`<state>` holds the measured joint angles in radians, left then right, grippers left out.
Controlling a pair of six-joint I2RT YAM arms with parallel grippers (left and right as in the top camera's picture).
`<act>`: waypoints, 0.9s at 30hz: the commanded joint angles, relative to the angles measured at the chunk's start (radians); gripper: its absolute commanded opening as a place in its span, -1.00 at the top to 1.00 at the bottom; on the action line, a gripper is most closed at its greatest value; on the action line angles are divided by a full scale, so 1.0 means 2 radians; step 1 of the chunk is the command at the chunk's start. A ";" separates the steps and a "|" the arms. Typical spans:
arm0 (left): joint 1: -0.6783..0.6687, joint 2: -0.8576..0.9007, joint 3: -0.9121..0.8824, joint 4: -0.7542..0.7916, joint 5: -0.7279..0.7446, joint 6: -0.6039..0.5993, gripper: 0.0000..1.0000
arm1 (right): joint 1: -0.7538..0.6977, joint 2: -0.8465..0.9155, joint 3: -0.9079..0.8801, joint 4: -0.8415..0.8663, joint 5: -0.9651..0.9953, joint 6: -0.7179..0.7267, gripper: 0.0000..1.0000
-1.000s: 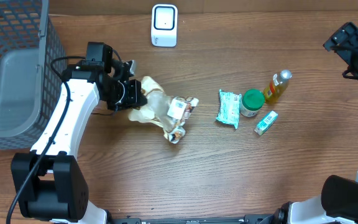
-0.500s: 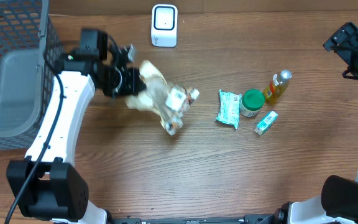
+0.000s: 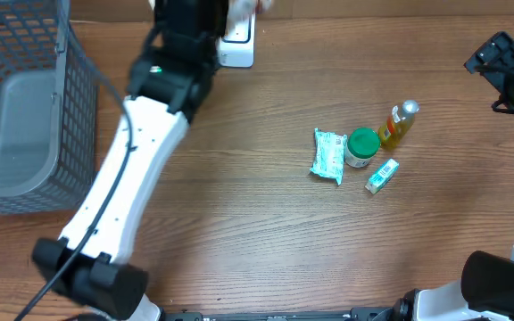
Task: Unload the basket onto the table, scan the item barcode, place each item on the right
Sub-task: 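Lift the snack bag and carry it toward the scanner, then hold the snack bag in front of the scanner window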
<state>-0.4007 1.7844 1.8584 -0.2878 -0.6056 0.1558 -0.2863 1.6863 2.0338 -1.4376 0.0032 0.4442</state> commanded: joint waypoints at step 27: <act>-0.012 0.330 0.006 0.463 -0.133 0.483 0.92 | -0.001 0.000 -0.001 0.001 -0.002 -0.002 -1.00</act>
<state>-0.4129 2.4435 1.8587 0.6220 -0.8398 1.0828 -0.2867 1.6863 2.0335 -1.4376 0.0029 0.4442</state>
